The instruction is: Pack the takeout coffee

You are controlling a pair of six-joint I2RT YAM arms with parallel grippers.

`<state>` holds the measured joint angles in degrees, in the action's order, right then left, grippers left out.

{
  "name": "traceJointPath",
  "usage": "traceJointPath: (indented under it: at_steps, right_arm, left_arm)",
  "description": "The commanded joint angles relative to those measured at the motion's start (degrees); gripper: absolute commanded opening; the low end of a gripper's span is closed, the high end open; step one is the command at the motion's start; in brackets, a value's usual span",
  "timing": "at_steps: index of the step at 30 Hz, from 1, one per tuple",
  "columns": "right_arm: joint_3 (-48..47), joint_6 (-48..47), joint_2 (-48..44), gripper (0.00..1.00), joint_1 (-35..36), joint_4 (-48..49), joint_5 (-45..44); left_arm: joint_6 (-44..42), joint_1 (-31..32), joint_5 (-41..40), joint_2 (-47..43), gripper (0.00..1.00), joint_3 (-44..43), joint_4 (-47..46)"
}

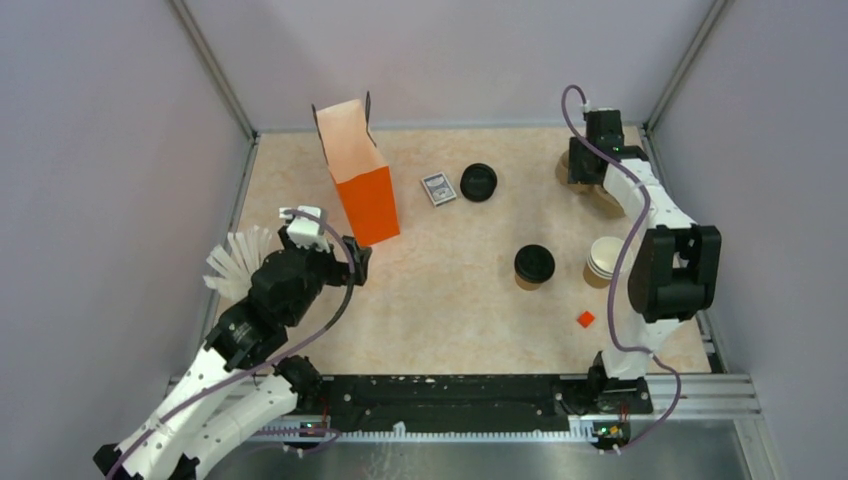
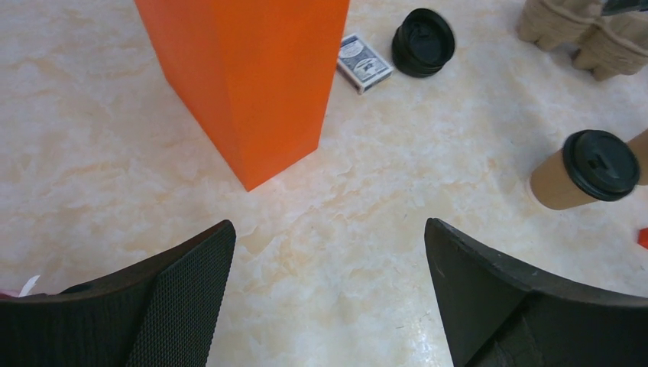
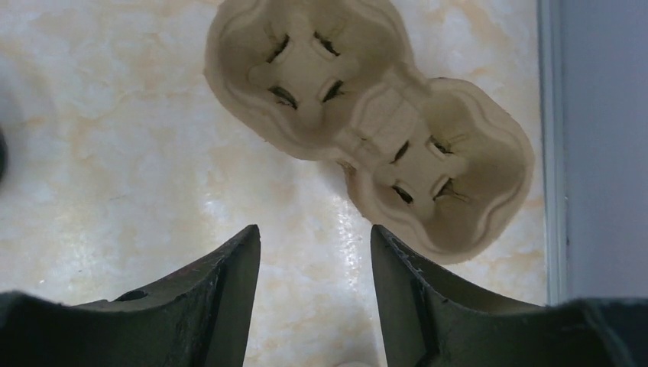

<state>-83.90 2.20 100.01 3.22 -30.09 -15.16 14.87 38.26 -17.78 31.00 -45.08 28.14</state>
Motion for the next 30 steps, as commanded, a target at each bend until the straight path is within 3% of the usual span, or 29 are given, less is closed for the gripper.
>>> traceJointPath:
  at_steps: [1, 6, 10, 15, 18, 21, 26, 30]
  right_arm:
    - [-3.55, 0.11, -1.47, 0.54, 0.08, 0.02, 6.80]
    - [1.61, 4.89, -8.17, 0.55, 0.03, 2.89, 14.69]
    - [8.25, 7.33, -15.64, 0.55, 0.20, 6.40, 22.27]
    - [15.35, 9.91, -22.90, 0.56, 0.64, 10.64, 28.52]
    - [16.60, 10.26, -24.39, 0.57, 0.71, 11.57, 29.90]
    - [15.55, 10.40, -24.21, 0.57, 0.73, 10.81, 31.25]
    - [15.34, 11.02, -24.25, 0.58, 0.74, 11.81, 33.70]
    - [15.86, 11.21, -24.17, 0.58, 0.73, 12.63, 34.36]
  left_arm:
    - [1.29, -0.20, -6.45, 6.64, 0.97, -4.20, -1.67]
    - [2.85, -0.19, -18.57, 19.97, 0.96, -19.82, 3.12]
    - [3.02, -1.47, -24.74, 30.31, 0.88, -31.42, 5.38]
    - [7.34, -9.13, -18.04, 41.86, 0.77, -41.67, 7.87]
    - [9.45, -13.44, -14.80, 49.03, 0.77, -46.84, 11.38]
    - [9.99, -14.89, -16.64, 52.53, 0.82, -48.99, 13.19]
    - [9.58, -15.49, -16.93, 51.62, 0.87, -45.46, 9.06]
    - [9.08, -16.22, -15.54, 52.13, 0.77, -42.58, 6.40]
